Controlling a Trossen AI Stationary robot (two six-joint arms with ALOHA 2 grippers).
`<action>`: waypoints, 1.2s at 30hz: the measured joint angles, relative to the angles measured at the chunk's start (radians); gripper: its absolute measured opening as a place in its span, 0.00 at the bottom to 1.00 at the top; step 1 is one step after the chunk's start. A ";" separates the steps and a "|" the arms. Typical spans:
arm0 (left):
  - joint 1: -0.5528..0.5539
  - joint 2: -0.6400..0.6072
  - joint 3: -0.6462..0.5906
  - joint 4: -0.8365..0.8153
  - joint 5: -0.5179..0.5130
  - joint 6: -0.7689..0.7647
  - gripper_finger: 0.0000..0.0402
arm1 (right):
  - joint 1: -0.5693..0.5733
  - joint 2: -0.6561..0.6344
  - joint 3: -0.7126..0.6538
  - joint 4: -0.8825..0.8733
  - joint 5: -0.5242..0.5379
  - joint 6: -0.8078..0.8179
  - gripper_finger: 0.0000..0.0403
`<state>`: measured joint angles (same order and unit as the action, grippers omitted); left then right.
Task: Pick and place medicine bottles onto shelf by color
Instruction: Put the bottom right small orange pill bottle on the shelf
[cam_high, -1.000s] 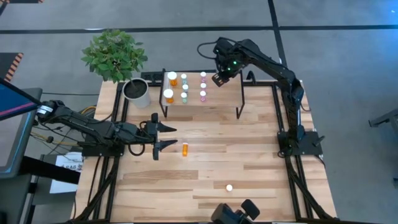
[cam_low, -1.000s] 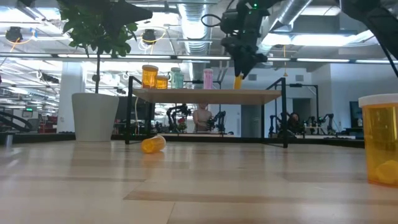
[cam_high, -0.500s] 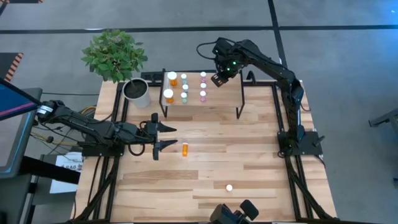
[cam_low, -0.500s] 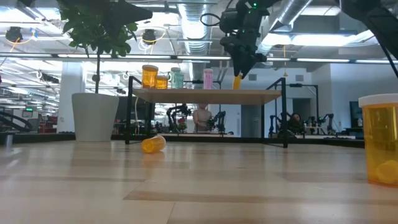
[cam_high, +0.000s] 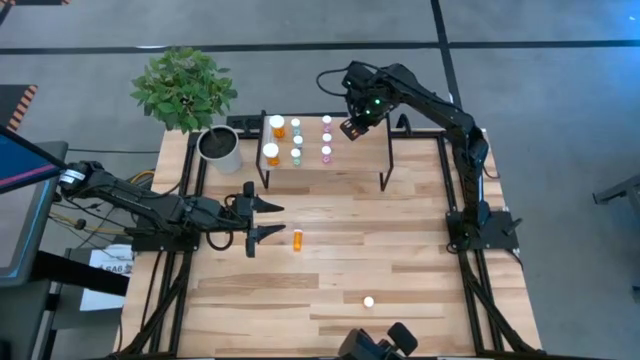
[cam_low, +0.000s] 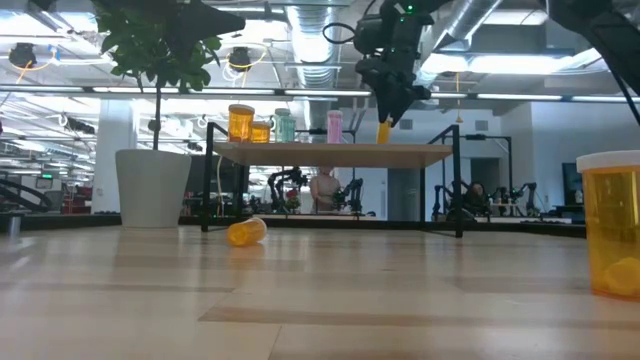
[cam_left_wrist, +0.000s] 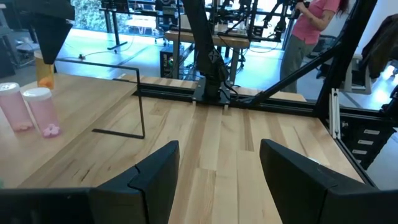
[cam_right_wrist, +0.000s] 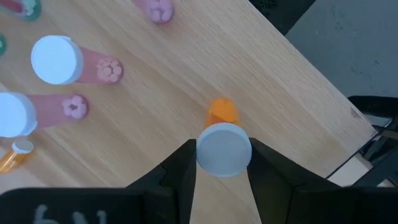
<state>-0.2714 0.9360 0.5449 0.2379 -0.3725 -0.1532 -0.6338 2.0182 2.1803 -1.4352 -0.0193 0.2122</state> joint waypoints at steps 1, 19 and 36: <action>0.000 0.000 0.000 0.000 0.000 0.000 0.53 | 0.000 0.000 0.000 -0.001 0.000 0.002 0.38; 0.000 0.000 0.000 -0.003 0.002 0.000 0.53 | 0.016 0.077 -0.002 -0.003 0.008 -0.008 0.38; 0.000 0.000 0.000 -0.003 0.001 0.000 0.53 | -0.006 0.078 -0.001 0.081 0.052 -0.014 0.38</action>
<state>-0.2714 0.9363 0.5449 0.2344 -0.3714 -0.1532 -0.6395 2.0964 2.1796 -1.3545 0.0329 0.1978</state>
